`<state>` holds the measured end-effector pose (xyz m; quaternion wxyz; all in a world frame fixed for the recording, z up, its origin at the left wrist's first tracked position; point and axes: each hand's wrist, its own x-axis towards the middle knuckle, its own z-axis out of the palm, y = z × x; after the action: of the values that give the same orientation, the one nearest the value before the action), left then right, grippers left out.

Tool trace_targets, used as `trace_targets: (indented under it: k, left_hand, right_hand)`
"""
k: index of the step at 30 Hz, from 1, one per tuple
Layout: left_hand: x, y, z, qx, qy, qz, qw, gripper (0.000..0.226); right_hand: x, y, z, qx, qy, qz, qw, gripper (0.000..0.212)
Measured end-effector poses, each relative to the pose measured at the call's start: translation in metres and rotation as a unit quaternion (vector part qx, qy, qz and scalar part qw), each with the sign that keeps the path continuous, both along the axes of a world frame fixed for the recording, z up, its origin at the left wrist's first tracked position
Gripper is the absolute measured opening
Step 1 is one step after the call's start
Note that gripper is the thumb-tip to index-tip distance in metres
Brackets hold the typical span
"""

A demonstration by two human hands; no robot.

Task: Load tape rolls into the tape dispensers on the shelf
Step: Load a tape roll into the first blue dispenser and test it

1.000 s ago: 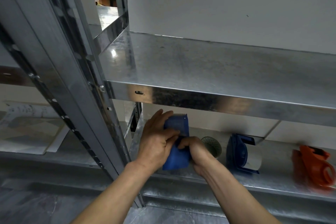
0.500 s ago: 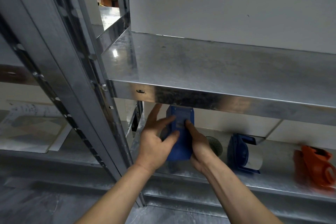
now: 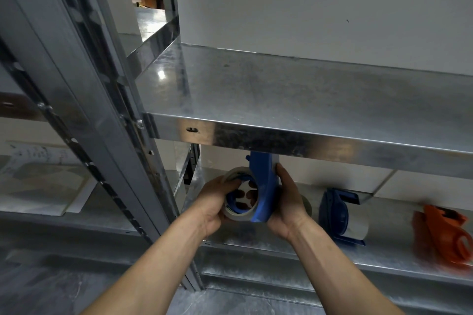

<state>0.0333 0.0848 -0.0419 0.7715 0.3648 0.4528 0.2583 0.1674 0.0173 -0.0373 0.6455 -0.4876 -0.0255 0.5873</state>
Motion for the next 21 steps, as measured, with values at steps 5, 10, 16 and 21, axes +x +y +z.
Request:
trace_targets:
  k: [5, 10, 16, 21]
  left_hand:
    - [0.005, -0.002, 0.003, 0.031, 0.008, 0.040, 0.999, 0.007]
    - [0.006, -0.001, 0.001, 0.062, 0.039, 0.050, 0.996, 0.008]
    - [0.003, 0.004, 0.003, 0.069, 0.047, 0.067, 0.994, 0.014]
    - [-0.005, 0.008, 0.005, 0.057, -0.019, 0.055, 0.997, 0.012]
  right_hand:
    - [0.003, 0.012, 0.000, -0.061, -0.175, -0.038, 0.982, 0.040]
    - [0.007, 0.016, 0.005, -0.028, -0.382, -0.091, 0.919, 0.014]
    - [0.001, 0.019, 0.003, -0.049, -0.562, -0.060, 0.824, 0.033]
    - [-0.010, 0.011, 0.013, -0.009, -0.586, -0.016, 0.810, 0.027]
